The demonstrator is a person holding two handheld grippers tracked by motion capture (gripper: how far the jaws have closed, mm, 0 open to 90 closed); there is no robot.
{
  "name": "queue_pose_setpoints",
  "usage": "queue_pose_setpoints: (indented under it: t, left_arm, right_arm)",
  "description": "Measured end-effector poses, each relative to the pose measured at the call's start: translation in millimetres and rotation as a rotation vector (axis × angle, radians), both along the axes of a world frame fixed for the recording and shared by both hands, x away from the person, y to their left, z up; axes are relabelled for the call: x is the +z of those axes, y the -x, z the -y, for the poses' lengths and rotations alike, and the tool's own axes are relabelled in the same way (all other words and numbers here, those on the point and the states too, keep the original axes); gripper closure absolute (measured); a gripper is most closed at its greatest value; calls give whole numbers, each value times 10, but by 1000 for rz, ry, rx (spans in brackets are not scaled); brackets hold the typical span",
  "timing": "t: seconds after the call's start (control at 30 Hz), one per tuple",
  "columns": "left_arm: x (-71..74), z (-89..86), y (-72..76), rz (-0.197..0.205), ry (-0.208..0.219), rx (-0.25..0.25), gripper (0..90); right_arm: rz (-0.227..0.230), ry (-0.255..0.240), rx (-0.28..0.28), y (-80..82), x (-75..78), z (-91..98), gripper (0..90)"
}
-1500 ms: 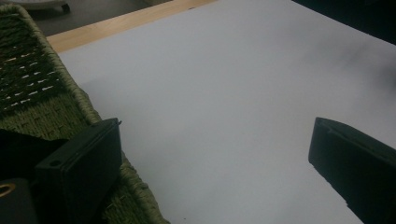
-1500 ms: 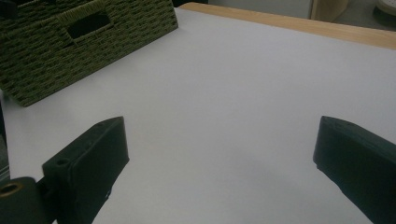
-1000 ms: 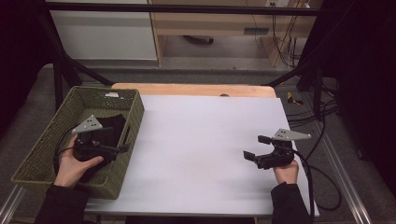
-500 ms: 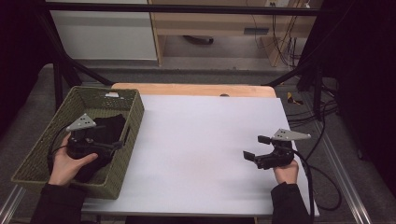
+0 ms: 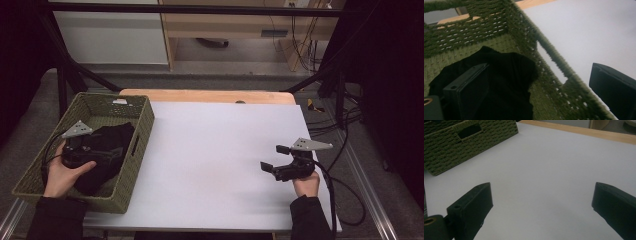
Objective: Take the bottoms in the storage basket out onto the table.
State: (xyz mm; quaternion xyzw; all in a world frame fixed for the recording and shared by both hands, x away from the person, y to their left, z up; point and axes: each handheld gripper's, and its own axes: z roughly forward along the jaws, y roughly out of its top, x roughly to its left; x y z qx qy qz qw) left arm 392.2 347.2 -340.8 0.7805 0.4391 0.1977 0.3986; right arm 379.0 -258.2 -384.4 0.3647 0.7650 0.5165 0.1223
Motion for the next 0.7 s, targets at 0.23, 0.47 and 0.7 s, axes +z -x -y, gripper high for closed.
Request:
queue_pose_setpoints:
  t: [0.23, 0.47, 0.7]
  left_arm:
    - [-103, -79, -72, -31, -47, 60, 33]
    - [-183, -152, -127, -41, -82, 97, 34]
    - [-275, -217, -187, -79, -121, 153, 36]
  right_arm:
    - [-3, 4, 0, -2, -7, -9, 38]
    - [-3, 5, 0, -2, -6, -7, 38]
    - [-2, 5, 0, -2, -10, -13, 38]
